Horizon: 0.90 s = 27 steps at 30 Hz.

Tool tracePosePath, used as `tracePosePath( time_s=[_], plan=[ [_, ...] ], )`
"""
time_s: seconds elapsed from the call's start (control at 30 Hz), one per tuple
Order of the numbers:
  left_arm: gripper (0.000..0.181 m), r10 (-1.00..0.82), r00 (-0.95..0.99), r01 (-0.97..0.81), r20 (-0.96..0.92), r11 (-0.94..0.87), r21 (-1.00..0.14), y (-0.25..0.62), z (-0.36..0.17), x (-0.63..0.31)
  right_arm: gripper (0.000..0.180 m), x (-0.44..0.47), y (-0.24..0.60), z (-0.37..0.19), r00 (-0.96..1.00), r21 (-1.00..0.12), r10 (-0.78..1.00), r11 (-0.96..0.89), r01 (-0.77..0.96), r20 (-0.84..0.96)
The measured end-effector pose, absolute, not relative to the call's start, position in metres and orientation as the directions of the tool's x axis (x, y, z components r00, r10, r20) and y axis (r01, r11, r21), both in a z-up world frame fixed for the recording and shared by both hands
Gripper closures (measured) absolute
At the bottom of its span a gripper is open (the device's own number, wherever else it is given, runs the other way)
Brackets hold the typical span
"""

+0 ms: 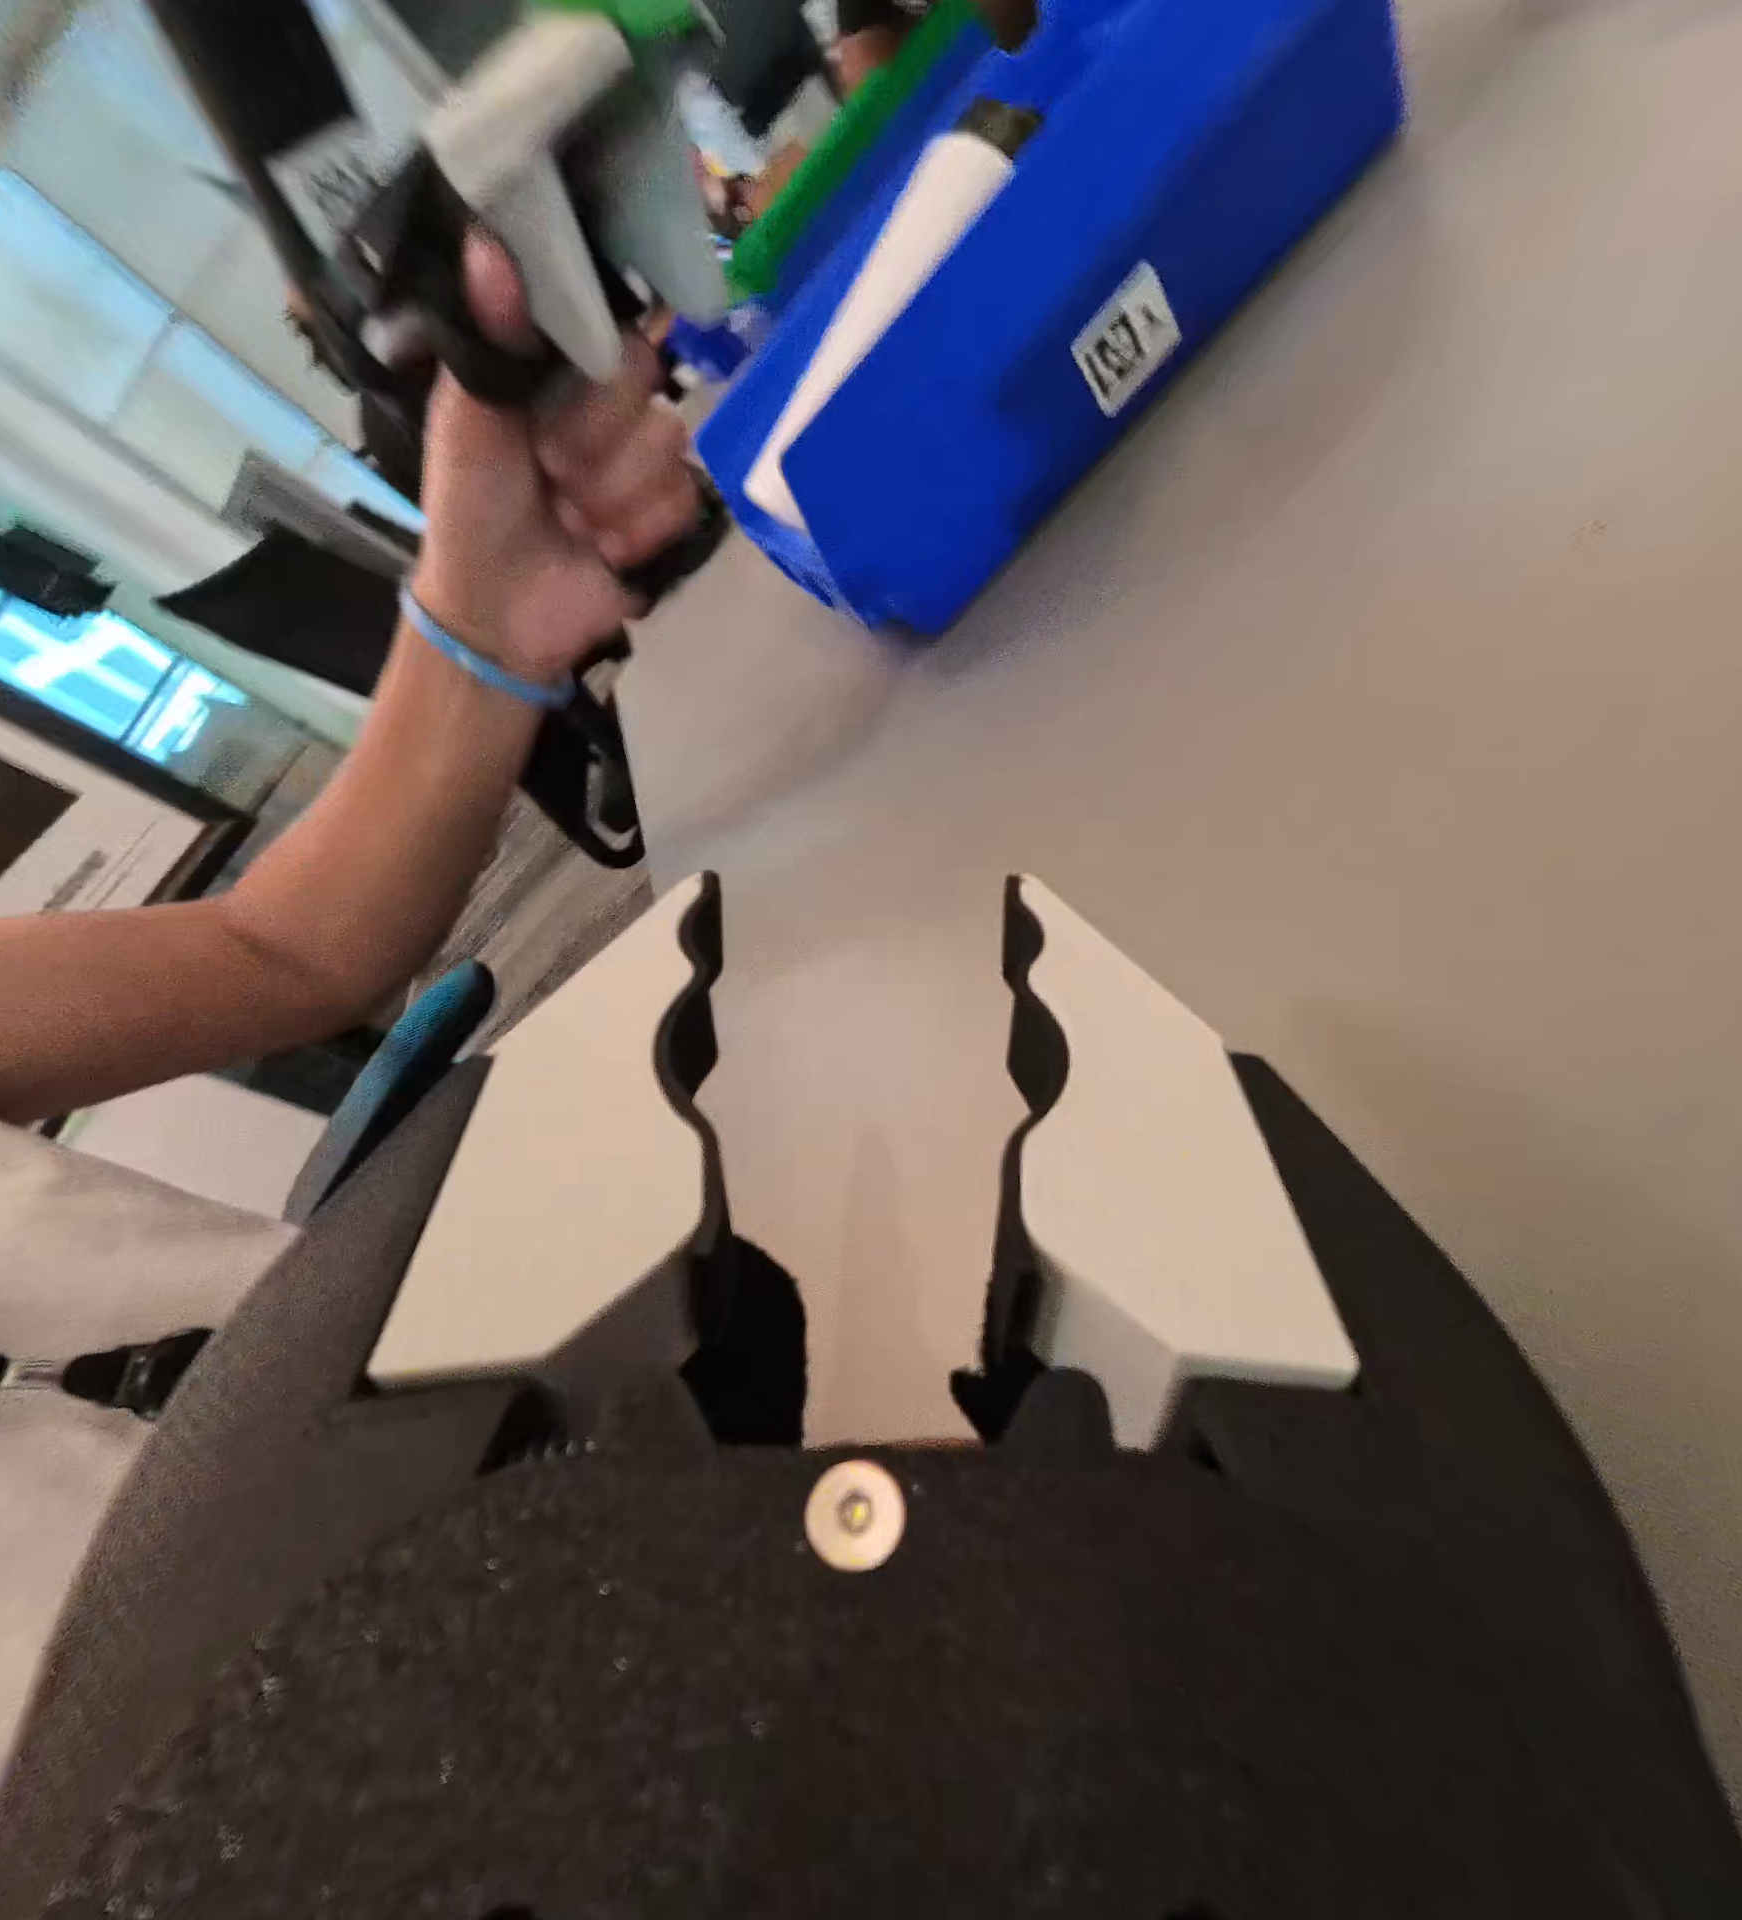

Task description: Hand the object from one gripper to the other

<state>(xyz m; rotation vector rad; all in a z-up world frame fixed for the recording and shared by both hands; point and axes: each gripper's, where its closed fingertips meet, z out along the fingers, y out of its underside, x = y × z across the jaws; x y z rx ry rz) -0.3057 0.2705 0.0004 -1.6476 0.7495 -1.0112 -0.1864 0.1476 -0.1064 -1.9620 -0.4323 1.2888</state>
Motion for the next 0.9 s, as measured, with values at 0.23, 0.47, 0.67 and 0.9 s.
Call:
tracePosePath(
  time_s=[0.23, 0.47, 0.67, 0.9],
  plan=[
    [0.152, -0.736, 0.64, -0.13, 0.221, -0.387, -0.913, 0.24, -0.082, -0.267, 0.126, -0.225, 0.2, -0.078, 0.328, -0.838, 0.774, -0.529, -0.136, -0.542],
    [0.152, -0.731, 0.664, -0.362, -0.155, -0.134, -0.922, 0.226, -0.09, -0.256, 0.118, -0.239, 0.211, -0.086, 0.284, -0.595, 0.528, -0.76, -0.262, -0.8],
    [0.152, -0.708, 0.681, -0.386, -0.184, -0.134, -0.913, 0.218, -0.105, -0.248, 0.104, -0.249, 0.207, -0.089, 0.128, -0.398, 0.379, -0.831, -0.39, -0.917],
    [0.152, -0.685, 0.679, -0.413, -0.265, -0.058, -0.909, 0.208, -0.104, -0.236, 0.134, -0.256, 0.196, -0.088, -0.102, -0.168, 0.219, -0.914, -0.369, -0.97]
  ],
)
